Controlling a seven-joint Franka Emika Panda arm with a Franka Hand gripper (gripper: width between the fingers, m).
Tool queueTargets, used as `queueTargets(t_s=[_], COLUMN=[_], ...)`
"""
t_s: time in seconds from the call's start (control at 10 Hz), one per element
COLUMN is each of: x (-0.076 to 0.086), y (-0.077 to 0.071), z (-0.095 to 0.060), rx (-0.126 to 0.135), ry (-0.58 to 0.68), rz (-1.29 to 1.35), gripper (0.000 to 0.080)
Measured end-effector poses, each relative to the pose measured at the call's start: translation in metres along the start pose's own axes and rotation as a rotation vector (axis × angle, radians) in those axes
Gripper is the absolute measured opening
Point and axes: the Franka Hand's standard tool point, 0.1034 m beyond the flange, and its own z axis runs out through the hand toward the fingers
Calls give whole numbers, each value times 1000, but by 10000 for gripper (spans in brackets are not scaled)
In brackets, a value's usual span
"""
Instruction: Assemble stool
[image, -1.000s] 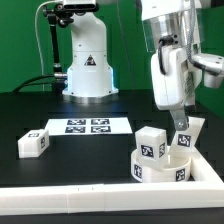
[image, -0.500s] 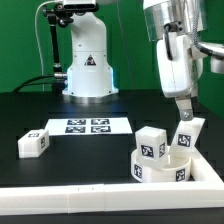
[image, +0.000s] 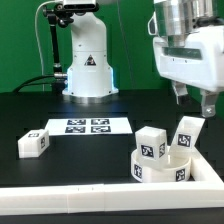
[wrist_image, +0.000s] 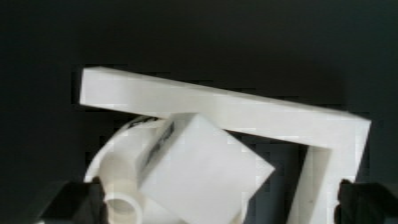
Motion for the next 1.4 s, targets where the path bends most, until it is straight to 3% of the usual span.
queueTargets(t_s=[0.4,1.0,1.4], x=[1,-5,-3], y=[0,1,1], z=[0,3,3], rx=[-1,-48,-63], ry=[1,48,50], rz=[-275,-1135,-1382], gripper=[648,648,648])
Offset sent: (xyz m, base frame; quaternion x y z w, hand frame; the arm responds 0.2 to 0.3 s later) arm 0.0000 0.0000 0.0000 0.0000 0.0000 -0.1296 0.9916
